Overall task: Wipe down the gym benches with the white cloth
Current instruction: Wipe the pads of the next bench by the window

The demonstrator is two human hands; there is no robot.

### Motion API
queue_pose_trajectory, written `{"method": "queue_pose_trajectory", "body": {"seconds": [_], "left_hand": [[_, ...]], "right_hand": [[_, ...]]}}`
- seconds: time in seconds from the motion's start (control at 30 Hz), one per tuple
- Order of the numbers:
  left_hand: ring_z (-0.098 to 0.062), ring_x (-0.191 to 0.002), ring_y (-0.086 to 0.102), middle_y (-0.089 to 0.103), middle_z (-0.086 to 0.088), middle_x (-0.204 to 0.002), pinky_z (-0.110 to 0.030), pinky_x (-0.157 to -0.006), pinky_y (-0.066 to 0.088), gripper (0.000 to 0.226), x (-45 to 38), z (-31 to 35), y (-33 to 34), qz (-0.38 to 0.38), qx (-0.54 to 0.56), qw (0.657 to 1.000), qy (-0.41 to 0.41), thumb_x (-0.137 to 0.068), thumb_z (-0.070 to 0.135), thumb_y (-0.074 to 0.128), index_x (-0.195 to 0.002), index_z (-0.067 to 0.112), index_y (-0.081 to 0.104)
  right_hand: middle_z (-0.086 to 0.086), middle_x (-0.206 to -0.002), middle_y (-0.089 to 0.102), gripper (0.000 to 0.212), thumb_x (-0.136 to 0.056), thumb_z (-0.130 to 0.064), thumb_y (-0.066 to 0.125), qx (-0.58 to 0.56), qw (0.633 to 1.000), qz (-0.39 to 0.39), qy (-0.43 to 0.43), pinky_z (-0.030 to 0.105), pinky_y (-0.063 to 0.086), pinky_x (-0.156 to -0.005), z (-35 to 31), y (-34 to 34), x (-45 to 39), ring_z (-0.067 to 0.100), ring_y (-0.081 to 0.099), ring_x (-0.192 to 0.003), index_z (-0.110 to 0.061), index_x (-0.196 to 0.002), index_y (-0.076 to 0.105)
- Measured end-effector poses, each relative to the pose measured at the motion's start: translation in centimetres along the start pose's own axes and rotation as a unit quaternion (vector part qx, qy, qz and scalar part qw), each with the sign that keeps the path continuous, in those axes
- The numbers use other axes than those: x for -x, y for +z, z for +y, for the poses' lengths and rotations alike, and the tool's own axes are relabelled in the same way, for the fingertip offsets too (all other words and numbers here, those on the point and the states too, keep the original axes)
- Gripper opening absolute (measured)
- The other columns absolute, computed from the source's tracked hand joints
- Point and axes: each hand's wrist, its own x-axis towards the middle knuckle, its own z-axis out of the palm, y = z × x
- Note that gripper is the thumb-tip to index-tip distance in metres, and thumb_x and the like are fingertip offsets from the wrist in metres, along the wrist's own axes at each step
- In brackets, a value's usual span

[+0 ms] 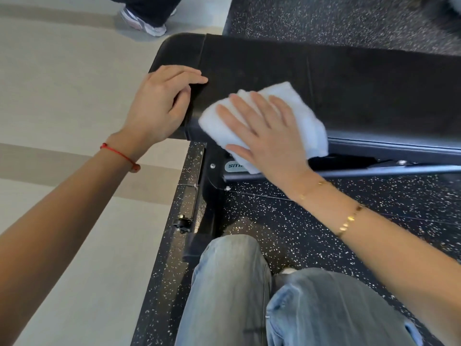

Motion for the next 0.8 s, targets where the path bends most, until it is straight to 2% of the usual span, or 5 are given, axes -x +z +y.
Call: {"method": "queue_pose_trajectory", "body": {"seconds": [0.17,0.33,0.57,0.7,0.8], "left_hand": [[-0.024,-0.122,0.054,0.063,-0.004,-0.127,-0.044,-0.106,0.040,0.034,-0.3,1.8,1.1,0.024,0.008,0.999,-0.041,-0.094,0.021,0.047,-0.120,0.015,0.067],[-0.023,-0.123,0.055,0.063,-0.004,-0.126,-0.044,-0.106,0.039,0.034,-0.9,4.4,1.9,0.010,-0.002,1.000,-0.007,-0.095,0.023,0.048,-0.121,0.014,0.066],[-0.023,-0.123,0.055,0.063,-0.003,-0.126,-0.047,-0.107,0.040,0.034,-2.1,7.8,3.5,-0.023,0.017,0.999,0.023,-0.096,0.019,0.045,-0.122,0.014,0.066],[-0.022,-0.120,0.056,0.064,-0.001,-0.125,-0.046,-0.106,0.040,0.032,-2.8,10.5,4.8,-0.029,0.023,0.999,0.038,-0.096,0.019,0.045,-0.120,0.015,0.066],[-0.021,-0.121,0.055,0.063,0.001,-0.126,-0.043,-0.105,0.040,0.032,-3.4,12.9,6.0,-0.037,0.020,0.998,0.048,-0.097,0.020,0.044,-0.122,0.016,0.064]], "right_hand": [[0.004,-0.154,0.043,0.058,-0.104,-0.054,0.040,-0.002,1.000,-0.009,0.017,0.048,0.040,-0.111,0.9,0.3,2.5,0.029,0.048,-0.136,-0.027,-0.154,0.033],[0.010,-0.153,0.044,0.058,-0.104,-0.052,0.044,0.023,0.996,-0.012,0.083,0.054,0.039,-0.108,5.5,0.2,7.8,0.038,0.049,-0.134,-0.023,-0.154,0.034],[0.005,-0.157,0.039,0.060,-0.104,-0.056,0.033,0.036,0.999,-0.038,0.014,0.052,0.040,-0.108,5.7,0.5,6.4,0.032,0.046,-0.136,-0.026,-0.155,0.027],[0.010,-0.160,0.030,0.070,-0.098,-0.051,0.045,-0.017,0.988,-0.098,0.116,0.058,0.029,-0.112,12.1,-0.3,13.0,0.038,0.033,-0.141,-0.021,-0.156,0.021],[0.012,-0.161,0.028,0.072,-0.099,-0.055,0.043,-0.021,0.986,-0.114,0.122,0.059,0.029,-0.112,13.6,-0.2,14.2,0.041,0.033,-0.142,-0.019,-0.156,0.019]]}}
